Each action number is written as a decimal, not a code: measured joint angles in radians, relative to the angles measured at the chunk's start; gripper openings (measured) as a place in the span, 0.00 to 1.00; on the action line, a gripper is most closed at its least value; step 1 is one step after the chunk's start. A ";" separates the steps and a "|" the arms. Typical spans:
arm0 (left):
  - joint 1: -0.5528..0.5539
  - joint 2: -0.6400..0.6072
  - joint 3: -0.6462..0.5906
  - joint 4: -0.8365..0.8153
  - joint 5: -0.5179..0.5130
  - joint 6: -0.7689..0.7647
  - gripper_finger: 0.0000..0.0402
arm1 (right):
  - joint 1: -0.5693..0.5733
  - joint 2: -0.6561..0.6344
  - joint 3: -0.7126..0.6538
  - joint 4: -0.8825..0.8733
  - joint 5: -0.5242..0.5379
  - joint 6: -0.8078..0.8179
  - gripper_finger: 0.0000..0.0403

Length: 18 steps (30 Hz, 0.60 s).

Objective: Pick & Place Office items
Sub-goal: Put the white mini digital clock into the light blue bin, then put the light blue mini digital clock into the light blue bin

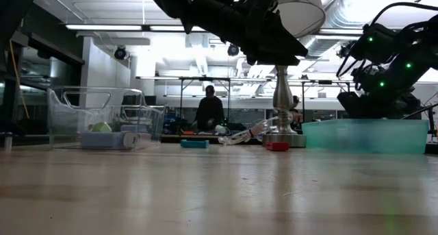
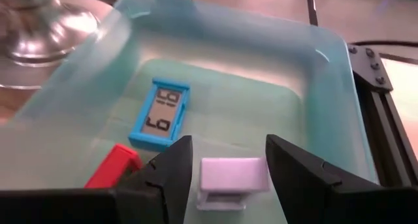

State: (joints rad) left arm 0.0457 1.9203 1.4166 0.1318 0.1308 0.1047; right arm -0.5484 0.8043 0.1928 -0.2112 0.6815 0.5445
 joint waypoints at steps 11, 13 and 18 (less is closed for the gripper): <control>-0.019 0.000 0.000 0.000 0.000 0.000 0.64 | 0.000 0.000 0.000 0.172 -0.006 -0.104 0.45; -0.022 0.000 0.000 0.000 0.000 0.000 0.64 | 0.000 0.000 0.000 0.202 -0.008 -0.104 0.45; -0.025 0.000 0.000 -0.001 0.000 0.000 0.64 | 0.000 -0.001 0.000 0.270 -0.075 -0.166 0.45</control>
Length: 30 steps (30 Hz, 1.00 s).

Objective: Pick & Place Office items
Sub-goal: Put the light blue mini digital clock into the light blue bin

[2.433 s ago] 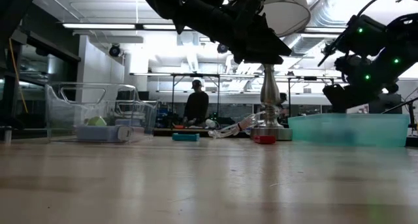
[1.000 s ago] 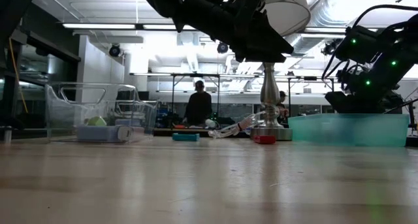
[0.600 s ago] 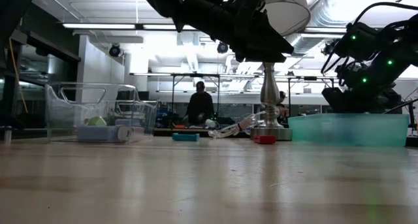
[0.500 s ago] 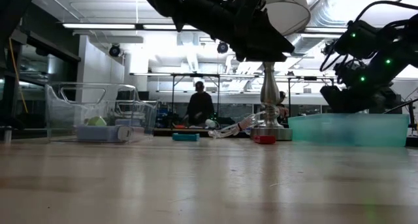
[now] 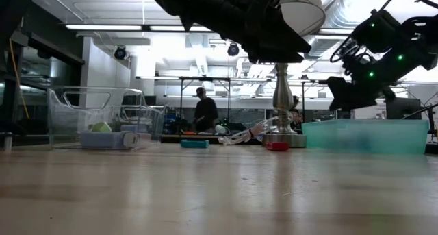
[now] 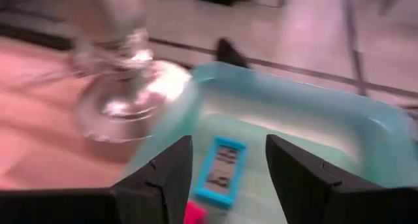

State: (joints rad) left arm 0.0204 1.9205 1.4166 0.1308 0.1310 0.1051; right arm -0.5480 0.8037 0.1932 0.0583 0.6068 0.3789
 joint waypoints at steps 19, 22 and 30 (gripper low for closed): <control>0.079 -0.086 -0.001 -0.220 -0.004 -0.031 0.64 | 0.000 -0.136 0.000 0.077 -0.534 -0.029 0.45; 0.097 -0.090 -0.001 -0.242 -0.005 -0.032 0.64 | 0.000 -0.151 0.000 0.096 -0.666 0.007 0.45; 0.117 -0.090 -0.001 -0.276 -0.005 -0.051 0.64 | 0.052 -0.161 0.000 0.112 -0.940 0.023 0.45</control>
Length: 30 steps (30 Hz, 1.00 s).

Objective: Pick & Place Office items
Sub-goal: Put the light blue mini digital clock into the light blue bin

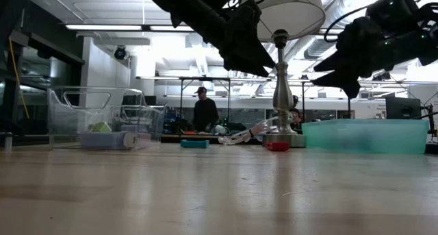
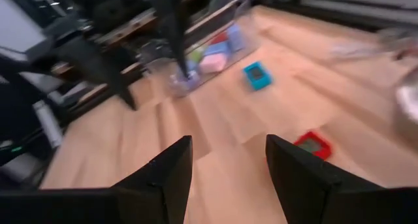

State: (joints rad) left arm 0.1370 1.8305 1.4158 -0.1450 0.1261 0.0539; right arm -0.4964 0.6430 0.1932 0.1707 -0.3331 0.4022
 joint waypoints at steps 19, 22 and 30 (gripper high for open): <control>-0.001 0.000 0.000 -0.010 0.000 0.005 0.64 | 0.411 0.002 0.000 0.073 0.160 -0.021 0.45; -0.001 0.000 0.000 -0.010 0.000 0.002 0.64 | 0.454 0.002 0.000 0.073 0.170 -0.013 0.45; -0.001 0.000 0.000 -0.010 0.001 0.001 0.64 | 0.502 0.002 0.000 0.072 0.167 -0.012 0.45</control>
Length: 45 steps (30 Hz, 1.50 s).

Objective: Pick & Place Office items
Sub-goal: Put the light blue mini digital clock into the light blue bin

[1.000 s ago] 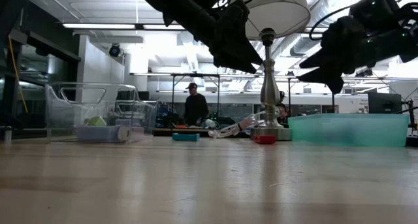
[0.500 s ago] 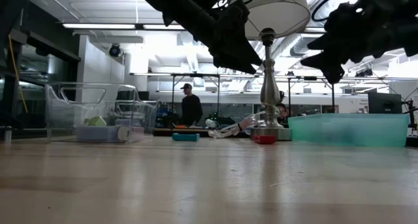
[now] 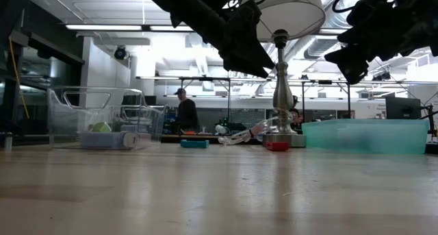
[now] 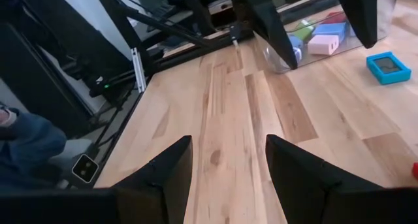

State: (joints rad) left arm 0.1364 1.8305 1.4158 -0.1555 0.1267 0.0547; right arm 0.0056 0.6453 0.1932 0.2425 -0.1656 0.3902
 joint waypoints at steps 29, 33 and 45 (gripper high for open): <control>0.073 0.001 0.002 -0.474 0.056 0.131 0.64 | 0.001 0.000 0.000 -0.002 0.009 0.001 0.45; 0.151 0.001 -0.005 -0.476 0.194 0.195 0.64 | 0.001 0.000 0.000 -0.002 0.010 0.001 0.45; 0.312 0.001 -0.036 -0.521 0.252 0.365 0.64 | 0.001 0.000 0.000 -0.003 0.010 0.001 0.45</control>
State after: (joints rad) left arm 0.4483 1.8317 1.3796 -0.6764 0.3785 0.4193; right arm 0.0067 0.6456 0.1932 0.2399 -0.1558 0.3914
